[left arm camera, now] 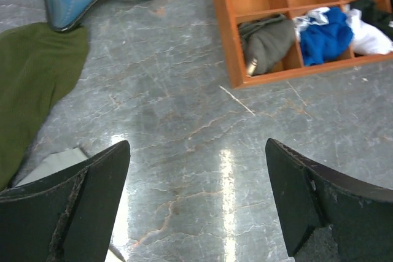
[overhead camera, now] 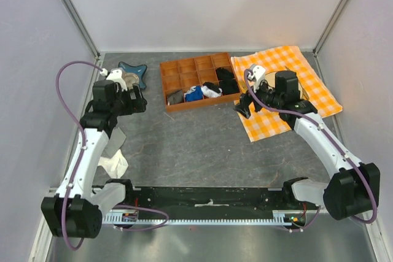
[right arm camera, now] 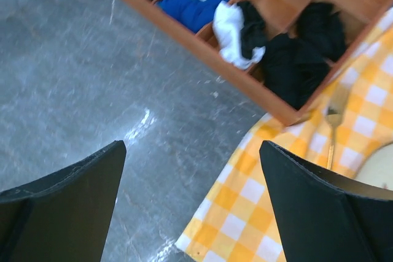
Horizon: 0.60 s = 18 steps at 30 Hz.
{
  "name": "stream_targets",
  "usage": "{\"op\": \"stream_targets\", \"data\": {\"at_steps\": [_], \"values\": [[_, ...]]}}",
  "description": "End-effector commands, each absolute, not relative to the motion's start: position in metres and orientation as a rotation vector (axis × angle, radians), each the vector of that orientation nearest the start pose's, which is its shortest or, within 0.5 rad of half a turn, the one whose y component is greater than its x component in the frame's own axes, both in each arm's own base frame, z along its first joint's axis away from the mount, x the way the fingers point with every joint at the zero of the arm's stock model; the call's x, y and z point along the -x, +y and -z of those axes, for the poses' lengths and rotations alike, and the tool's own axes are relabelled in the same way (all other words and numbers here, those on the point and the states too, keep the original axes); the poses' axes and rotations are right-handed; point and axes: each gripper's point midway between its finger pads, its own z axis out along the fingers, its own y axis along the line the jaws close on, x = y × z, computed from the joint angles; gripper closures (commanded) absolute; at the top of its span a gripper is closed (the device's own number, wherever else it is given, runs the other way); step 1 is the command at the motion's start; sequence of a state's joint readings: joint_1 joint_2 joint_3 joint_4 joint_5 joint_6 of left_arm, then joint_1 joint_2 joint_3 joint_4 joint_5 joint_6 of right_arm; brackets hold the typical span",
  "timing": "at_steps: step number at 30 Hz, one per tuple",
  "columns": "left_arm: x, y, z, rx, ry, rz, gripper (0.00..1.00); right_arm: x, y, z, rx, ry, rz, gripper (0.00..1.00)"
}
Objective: Roll the underwear
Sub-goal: Pick up the underwear from the corner of the board.
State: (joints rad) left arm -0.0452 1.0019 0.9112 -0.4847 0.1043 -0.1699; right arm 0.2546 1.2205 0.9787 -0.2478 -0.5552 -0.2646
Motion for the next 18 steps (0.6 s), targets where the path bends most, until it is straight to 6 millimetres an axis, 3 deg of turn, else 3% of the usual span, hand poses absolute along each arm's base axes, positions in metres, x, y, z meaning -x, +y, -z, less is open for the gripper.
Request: {"op": "stream_targets", "data": {"at_steps": [1,8,12,18], "values": [[-0.327,-0.016,-0.211,0.15,2.185,0.143,0.03,-0.309,0.185,-0.189,1.04,1.798,-0.683,0.02],[-0.341,0.028,-0.181,0.242,2.284,-0.036,0.06,-0.298,0.187,-0.188,1.079,1.798,-0.724,0.02],[-0.353,0.046,-0.154,0.264,2.381,-0.139,0.15,-0.303,0.178,-0.183,1.087,1.829,-0.636,0.02],[-0.38,0.077,-0.116,0.292,2.507,-0.303,0.26,-0.294,0.191,-0.174,1.169,1.843,-0.645,0.02]]}}
